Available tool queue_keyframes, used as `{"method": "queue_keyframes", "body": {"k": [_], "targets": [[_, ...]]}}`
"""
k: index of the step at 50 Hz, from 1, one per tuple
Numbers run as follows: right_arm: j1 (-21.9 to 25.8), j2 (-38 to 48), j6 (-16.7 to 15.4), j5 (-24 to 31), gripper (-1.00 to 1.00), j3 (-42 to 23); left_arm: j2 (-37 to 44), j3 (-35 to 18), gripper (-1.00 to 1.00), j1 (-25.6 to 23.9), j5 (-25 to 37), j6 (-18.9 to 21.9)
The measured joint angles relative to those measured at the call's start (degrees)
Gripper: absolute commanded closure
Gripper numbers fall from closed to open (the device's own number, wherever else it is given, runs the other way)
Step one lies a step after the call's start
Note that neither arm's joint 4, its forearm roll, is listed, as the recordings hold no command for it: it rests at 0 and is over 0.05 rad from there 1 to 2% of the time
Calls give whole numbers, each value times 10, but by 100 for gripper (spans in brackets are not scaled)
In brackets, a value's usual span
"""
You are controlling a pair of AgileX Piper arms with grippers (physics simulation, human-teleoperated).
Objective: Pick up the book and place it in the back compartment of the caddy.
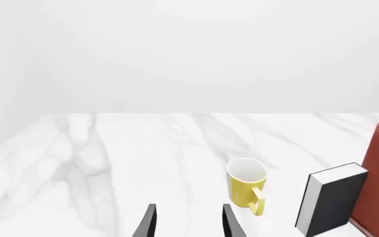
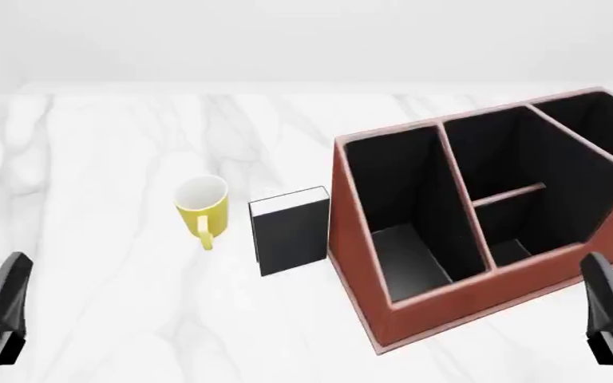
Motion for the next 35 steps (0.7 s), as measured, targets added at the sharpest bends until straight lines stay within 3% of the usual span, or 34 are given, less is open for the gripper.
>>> {"method": "queue_keyframes", "body": {"k": [12,18,35], "targets": [[0,3,0,0,-100,-1,3,-6,-100,8,4,1],[0,6,1,-2,-100,-1,17,-30,-100,-13,17,10],[2,8,3,-3,-100,-2,152,-200,-100,-80,57,61]]}}
